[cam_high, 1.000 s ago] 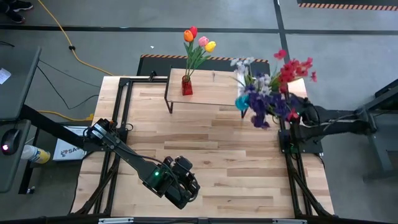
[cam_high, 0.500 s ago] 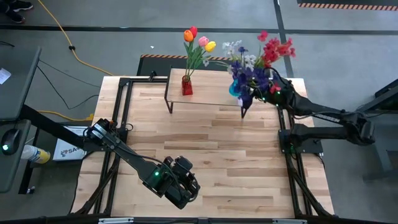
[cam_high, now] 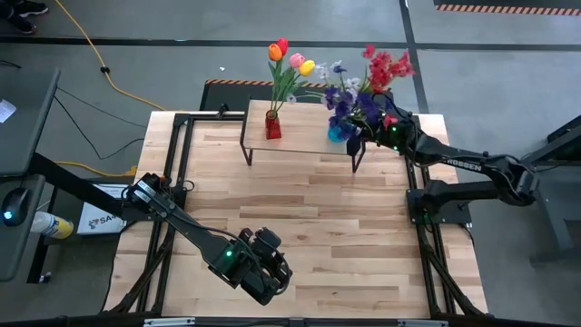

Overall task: Pick and place flowers into a vace then onto a shelf
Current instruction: Put the blue vase with flowers on the shelf, then return to Home Position

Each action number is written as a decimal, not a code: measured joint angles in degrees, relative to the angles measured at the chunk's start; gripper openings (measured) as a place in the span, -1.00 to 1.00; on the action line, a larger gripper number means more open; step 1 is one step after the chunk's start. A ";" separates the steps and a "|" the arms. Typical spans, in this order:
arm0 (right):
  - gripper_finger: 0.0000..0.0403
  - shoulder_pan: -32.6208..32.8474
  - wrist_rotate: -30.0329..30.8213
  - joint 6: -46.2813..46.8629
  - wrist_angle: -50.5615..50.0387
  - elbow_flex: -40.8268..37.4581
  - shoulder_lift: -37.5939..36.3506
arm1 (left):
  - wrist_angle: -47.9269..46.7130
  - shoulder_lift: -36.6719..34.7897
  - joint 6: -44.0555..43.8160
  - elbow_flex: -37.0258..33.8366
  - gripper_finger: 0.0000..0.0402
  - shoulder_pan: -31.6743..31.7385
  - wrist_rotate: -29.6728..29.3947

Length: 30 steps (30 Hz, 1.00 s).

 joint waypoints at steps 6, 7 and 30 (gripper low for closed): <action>-0.39 -0.01 -0.35 -1.45 0.34 0.01 0.13 | 0.00 0.00 -0.32 0.00 -0.14 0.00 -0.02; -0.38 -0.01 -0.79 -1.86 0.51 0.01 0.15 | -0.01 0.00 -0.32 0.00 -0.14 0.00 -0.02; -0.03 -0.02 -1.13 -3.65 1.38 0.01 0.11 | -0.02 0.00 -0.32 0.00 -0.14 0.00 -0.02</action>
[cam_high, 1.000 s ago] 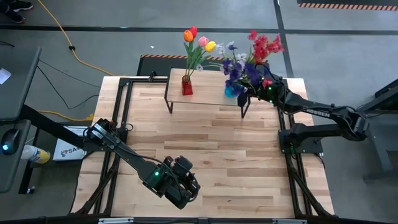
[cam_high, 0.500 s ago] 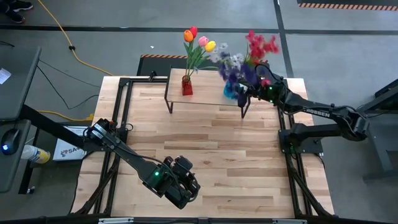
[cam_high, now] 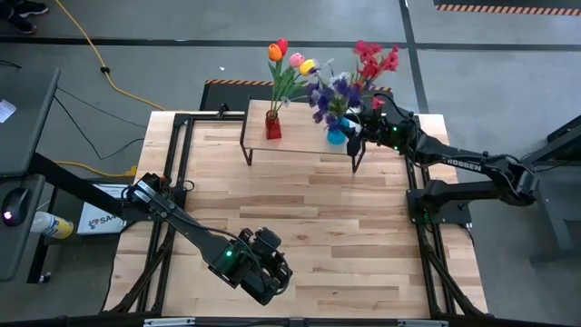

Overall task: Pick and place flowers into a vace then onto a shelf
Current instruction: Return to Home Position

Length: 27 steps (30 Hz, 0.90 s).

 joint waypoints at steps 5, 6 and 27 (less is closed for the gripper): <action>0.13 -0.62 -0.08 -0.29 -0.09 0.00 0.00 | 0.00 0.00 0.00 0.00 -0.14 0.00 0.00; 0.17 -0.71 -0.30 -0.03 -0.13 0.00 0.00 | 0.00 0.00 0.00 0.00 -0.14 0.00 0.00; 0.39 -0.73 -1.51 -1.14 -9.05 -0.02 -10.75 | -1.10 0.00 0.43 0.00 -0.14 0.00 -0.01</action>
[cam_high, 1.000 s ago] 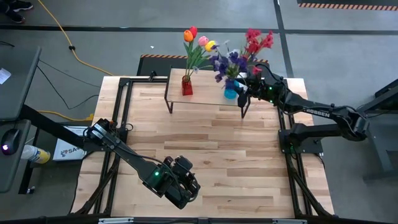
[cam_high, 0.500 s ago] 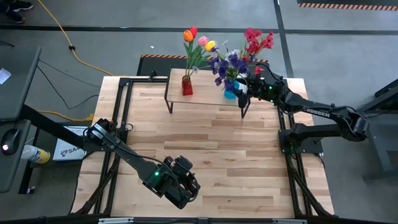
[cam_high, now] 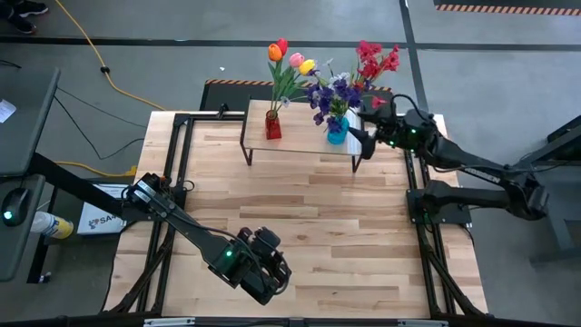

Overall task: Pick and place flowers into a vace then onto a shelf
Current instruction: Return to Home Position

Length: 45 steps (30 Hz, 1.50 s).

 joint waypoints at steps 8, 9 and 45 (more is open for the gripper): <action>0.39 2.27 -0.10 4.00 -9.21 0.00 -10.51 | -3.99 0.00 -0.13 0.00 -0.14 0.00 -0.21; 0.39 2.83 -0.09 4.88 -9.56 0.00 -11.72 | -4.63 0.00 -0.19 0.00 -0.14 0.00 -0.18; -0.99 13.75 -15.94 24.81 -10.01 -0.04 -29.47 | -25.17 -3.00 -2.25 0.04 -0.60 -0.04 -9.32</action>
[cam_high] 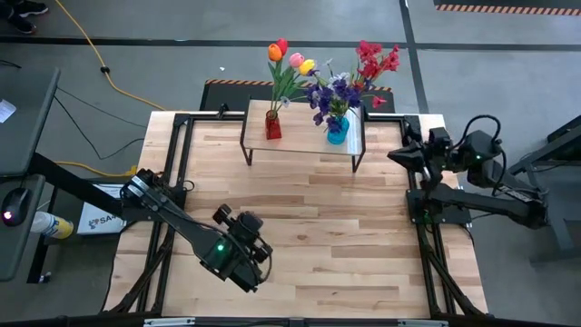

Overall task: Pick and place flowers into a vace then onto a shelf
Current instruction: Return to Home Position

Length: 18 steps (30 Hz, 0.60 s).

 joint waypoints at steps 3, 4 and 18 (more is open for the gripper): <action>-0.99 0.00 -1.53 1.52 -0.19 0.00 -0.58 | -4.19 -2.03 -1.87 -0.06 -0.82 0.00 -2.89; -0.99 0.00 -1.57 2.37 -0.27 0.00 -0.74 | -3.48 -3.20 -1.37 -0.65 -0.88 0.00 -4.16; -1.00 0.00 -3.38 0.78 -0.02 0.00 -1.44 | -2.25 -30.84 0.95 -19.60 -0.29 0.02 -11.83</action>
